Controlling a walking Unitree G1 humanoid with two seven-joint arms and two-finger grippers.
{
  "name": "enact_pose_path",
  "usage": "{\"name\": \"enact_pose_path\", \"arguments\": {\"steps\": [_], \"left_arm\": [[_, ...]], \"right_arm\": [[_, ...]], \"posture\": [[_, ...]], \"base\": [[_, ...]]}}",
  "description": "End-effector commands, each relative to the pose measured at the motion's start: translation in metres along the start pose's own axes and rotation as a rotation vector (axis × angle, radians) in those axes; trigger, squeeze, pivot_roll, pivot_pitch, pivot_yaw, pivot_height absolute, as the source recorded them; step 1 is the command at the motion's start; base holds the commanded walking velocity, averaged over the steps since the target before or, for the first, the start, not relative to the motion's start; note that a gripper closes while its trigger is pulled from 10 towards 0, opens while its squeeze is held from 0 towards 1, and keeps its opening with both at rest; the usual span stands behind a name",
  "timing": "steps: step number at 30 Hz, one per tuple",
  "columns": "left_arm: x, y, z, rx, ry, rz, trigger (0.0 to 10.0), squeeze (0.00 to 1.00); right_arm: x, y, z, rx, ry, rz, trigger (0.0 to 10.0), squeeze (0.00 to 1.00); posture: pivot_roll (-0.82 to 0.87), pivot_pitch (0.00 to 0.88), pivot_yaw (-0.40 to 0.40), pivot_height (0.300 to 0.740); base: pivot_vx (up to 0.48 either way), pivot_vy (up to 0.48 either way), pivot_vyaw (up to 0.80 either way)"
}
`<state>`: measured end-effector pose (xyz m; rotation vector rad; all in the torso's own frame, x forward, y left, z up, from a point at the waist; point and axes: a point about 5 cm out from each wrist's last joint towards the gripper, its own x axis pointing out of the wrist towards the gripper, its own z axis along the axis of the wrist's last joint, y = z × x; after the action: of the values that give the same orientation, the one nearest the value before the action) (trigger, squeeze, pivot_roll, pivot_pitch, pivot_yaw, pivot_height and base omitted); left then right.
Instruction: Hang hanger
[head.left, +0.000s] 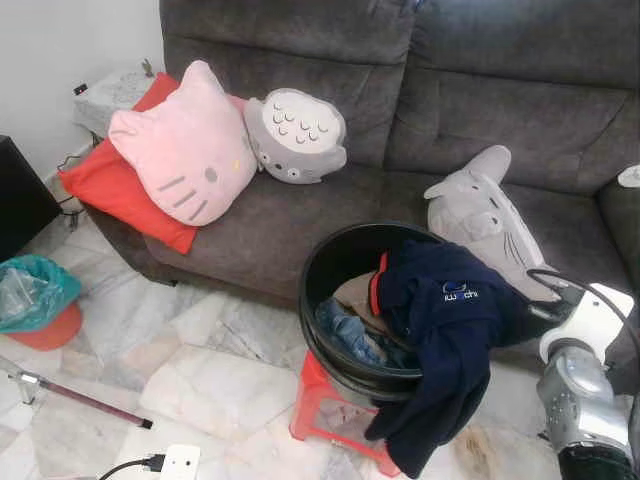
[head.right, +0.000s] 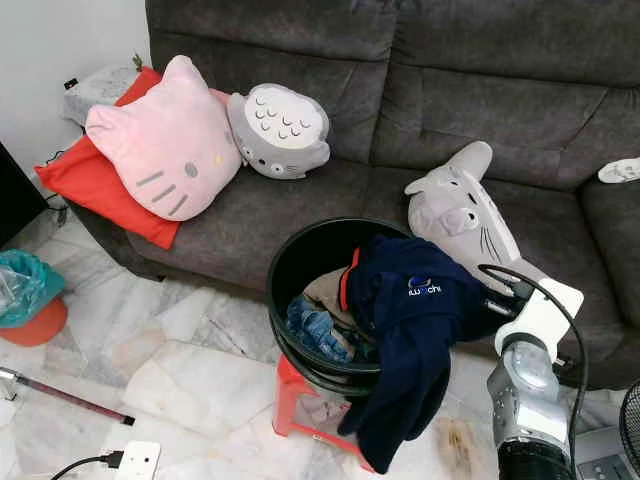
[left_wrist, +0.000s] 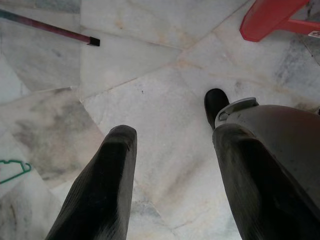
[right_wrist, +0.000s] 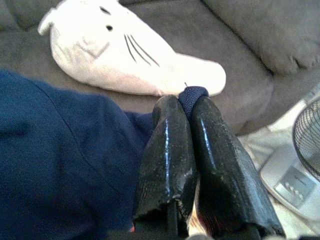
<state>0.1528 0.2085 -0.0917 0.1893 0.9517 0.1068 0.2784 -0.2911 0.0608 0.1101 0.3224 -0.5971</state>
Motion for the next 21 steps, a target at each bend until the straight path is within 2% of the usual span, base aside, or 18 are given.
{"name": "enact_pose_path", "arguments": {"steps": [1, 2, 5, 6, 21], "left_arm": [[-0.001, 0.000, -0.006, 0.017, 0.019, -0.006, 10.0, 0.00], [-0.001, 0.000, -0.006, 0.016, 0.018, -0.008, 10.0, 0.00], [-0.001, 0.000, -0.006, 0.015, 0.017, -0.008, 10.0, 0.00], [-0.001, 0.000, -0.006, 0.014, 0.017, -0.008, 10.0, 0.00], [-0.001, 0.000, -0.006, 0.013, 0.016, -0.008, 10.0, 0.00]], "right_arm": [[-0.002, -0.002, -0.012, -0.016, 0.045, -0.019, 10.0, 0.00], [-0.004, -0.003, -0.019, -0.014, 0.071, -0.030, 10.0, 0.00], [-0.004, -0.003, -0.022, -0.005, 0.078, -0.030, 10.0, 0.00], [-0.004, -0.002, -0.023, 0.002, 0.077, -0.026, 10.0, 1.00], [-0.010, 0.007, -0.026, 0.019, 0.057, -0.022, 10.0, 1.00]], "posture": [[-0.07, 0.071, 0.012, 0.740], [-0.07, 0.069, 0.012, 0.740], [-0.07, 0.070, 0.012, 0.740], [-0.07, 0.070, 0.012, 0.740], [-0.07, 0.068, 0.011, 0.740]], "base": [[0.000, 0.000, 0.00], [0.000, 0.000, 0.00], [0.000, 0.000, 0.00], [0.000, 0.000, 0.00], [0.000, 0.000, 0.00]]}}
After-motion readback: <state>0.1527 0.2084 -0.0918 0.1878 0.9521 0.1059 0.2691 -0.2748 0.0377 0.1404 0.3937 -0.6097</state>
